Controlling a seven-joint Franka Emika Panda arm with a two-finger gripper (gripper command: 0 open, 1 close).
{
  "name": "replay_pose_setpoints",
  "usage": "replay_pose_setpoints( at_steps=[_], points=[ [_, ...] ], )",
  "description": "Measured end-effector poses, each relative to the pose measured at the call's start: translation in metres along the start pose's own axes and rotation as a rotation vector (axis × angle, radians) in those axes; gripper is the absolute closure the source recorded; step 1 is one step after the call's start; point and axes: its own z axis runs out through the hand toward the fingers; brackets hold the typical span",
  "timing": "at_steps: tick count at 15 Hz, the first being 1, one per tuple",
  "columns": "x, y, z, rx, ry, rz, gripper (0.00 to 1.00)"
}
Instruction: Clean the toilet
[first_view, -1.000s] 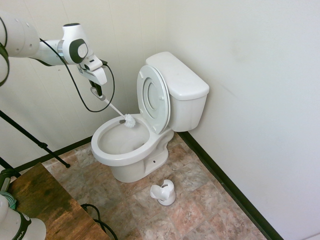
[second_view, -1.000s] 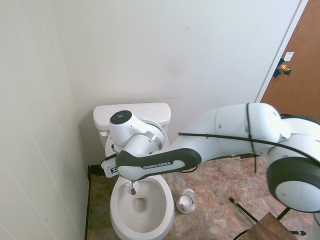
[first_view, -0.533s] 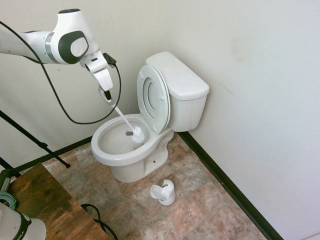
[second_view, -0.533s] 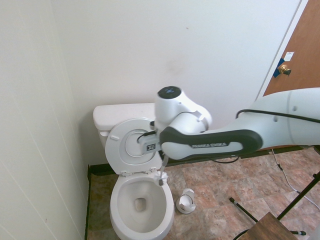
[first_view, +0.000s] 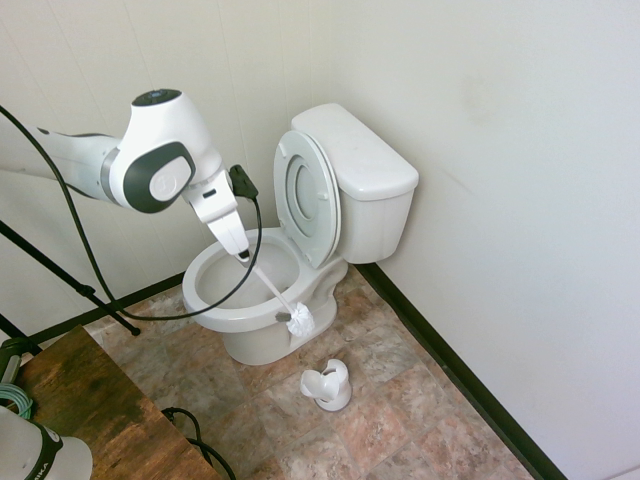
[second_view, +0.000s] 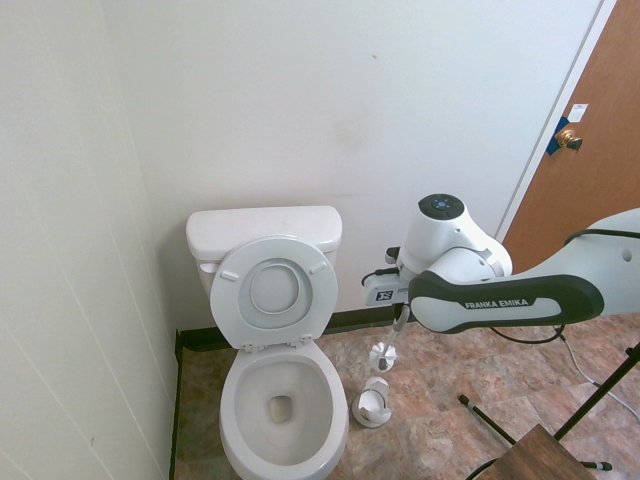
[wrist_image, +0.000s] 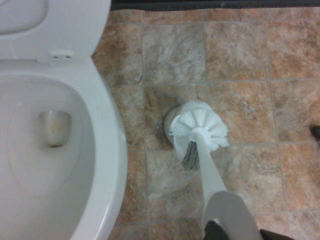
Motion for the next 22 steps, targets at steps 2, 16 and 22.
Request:
replay_pose_setpoints(
  at_steps=[2, 16, 22],
  points=[
    [0.006, 0.02, 0.035, -0.004, -0.007, 0.016, 1.0],
    [0.045, -0.022, 0.251, -0.094, -0.112, 0.11, 1.0],
    [0.06, -0.045, 0.307, -0.156, -0.133, 0.143, 1.0]
  ],
)
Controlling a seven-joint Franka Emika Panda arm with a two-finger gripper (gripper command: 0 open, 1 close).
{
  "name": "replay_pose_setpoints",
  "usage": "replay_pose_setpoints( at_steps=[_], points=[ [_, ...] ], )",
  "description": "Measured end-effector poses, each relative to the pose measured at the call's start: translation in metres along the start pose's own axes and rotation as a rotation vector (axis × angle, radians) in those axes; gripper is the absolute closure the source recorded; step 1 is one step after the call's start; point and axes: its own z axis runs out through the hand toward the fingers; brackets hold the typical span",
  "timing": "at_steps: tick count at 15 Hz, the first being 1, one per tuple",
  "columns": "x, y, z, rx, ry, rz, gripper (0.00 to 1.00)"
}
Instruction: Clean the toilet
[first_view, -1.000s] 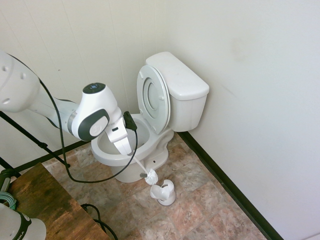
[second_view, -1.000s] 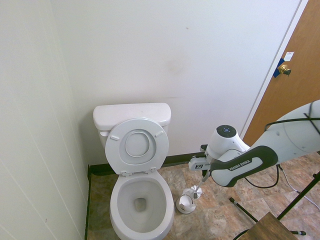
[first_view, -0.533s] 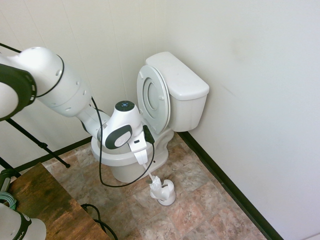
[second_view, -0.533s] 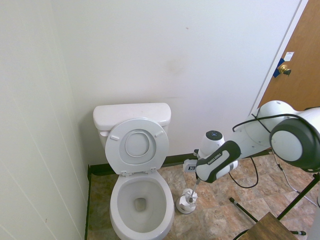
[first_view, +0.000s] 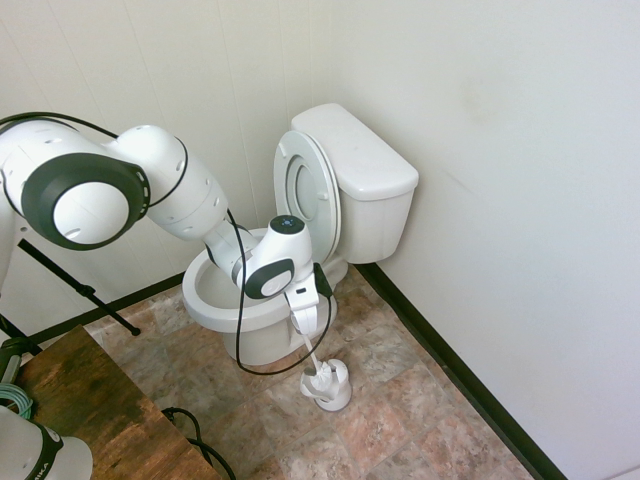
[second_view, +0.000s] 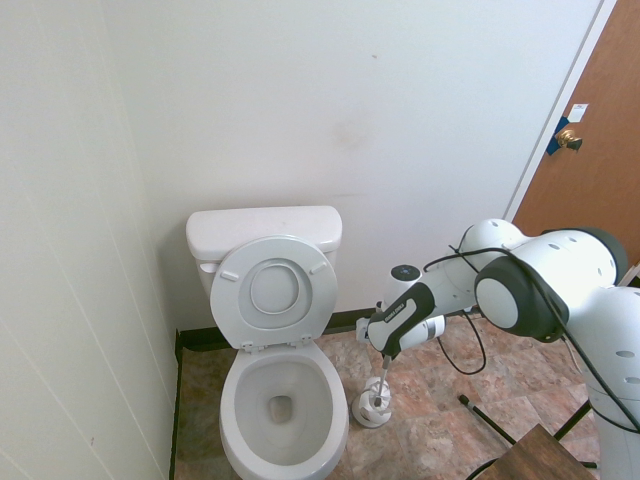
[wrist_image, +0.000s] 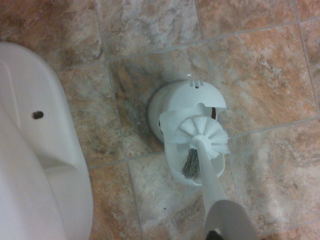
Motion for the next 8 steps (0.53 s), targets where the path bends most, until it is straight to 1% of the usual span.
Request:
replay_pose_setpoints(
  at_steps=[4, 8],
  points=[
    [0.018, -0.023, 0.019, -0.039, -0.025, 0.006, 1.0],
    [0.037, -0.045, 0.032, -0.058, -0.06, 0.017, 1.0]
  ],
)
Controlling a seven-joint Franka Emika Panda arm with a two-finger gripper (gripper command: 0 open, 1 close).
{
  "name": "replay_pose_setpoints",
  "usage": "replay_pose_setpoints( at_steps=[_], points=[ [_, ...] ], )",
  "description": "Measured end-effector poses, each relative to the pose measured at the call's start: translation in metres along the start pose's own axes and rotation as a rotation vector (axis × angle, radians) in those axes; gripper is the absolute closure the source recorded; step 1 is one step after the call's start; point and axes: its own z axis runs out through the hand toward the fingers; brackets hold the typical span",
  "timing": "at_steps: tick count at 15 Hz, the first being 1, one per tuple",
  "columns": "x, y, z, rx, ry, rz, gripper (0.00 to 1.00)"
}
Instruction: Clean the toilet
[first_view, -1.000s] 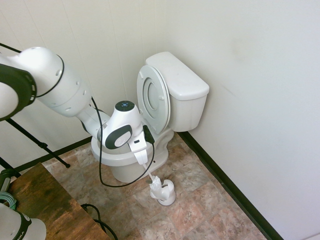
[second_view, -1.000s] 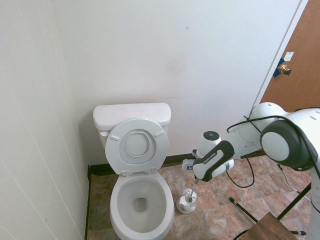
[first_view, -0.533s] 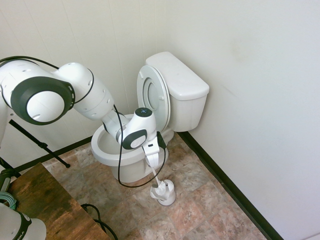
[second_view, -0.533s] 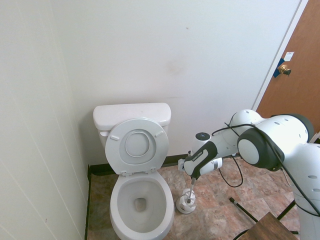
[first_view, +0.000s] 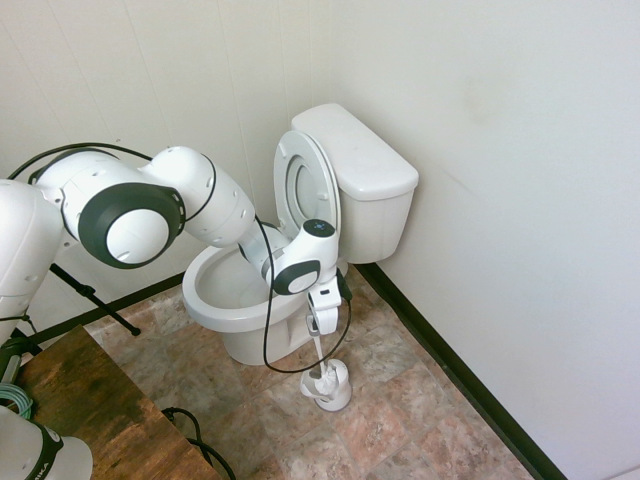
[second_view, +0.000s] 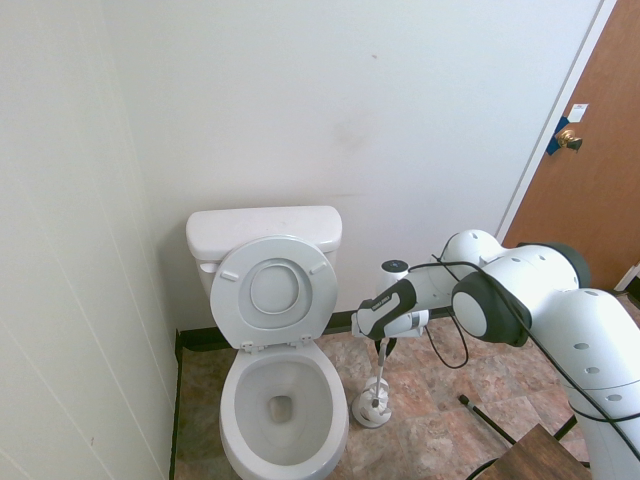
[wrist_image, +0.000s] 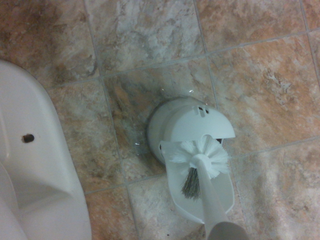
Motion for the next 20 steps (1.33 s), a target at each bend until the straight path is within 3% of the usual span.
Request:
replay_pose_setpoints(
  at_steps=[5, 20],
  points=[
    [0.041, -0.008, 0.013, -0.037, -0.049, 0.038, 1.0],
    [0.088, -0.025, 0.053, -0.076, -0.191, 0.065, 1.0]
  ],
)
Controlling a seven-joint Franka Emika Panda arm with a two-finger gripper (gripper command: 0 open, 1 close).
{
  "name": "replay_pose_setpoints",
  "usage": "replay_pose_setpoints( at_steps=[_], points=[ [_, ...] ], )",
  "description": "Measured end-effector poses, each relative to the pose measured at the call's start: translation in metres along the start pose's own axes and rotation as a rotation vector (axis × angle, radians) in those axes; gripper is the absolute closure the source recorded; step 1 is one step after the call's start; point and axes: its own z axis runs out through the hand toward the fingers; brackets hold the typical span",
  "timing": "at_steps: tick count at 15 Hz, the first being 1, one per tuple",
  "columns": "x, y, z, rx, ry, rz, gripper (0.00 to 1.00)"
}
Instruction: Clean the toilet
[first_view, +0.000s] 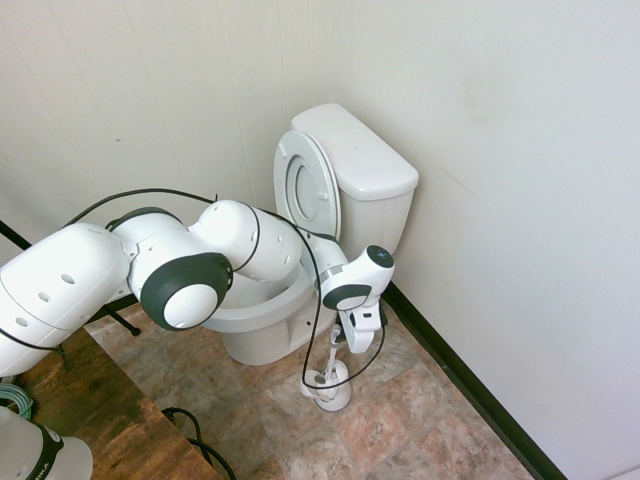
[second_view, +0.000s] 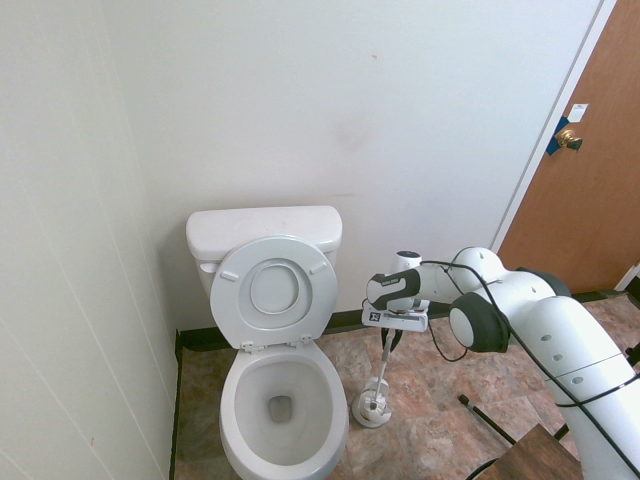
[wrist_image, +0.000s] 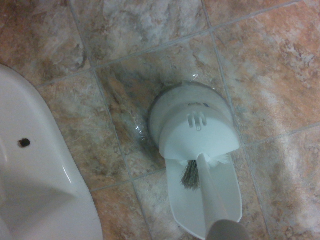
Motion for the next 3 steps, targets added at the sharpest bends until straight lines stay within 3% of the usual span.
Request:
replay_pose_setpoints(
  at_steps=[3],
  points=[
    [0.0075, -0.004, 0.002, -0.001, -0.005, 0.004, 1.0]
  ],
)
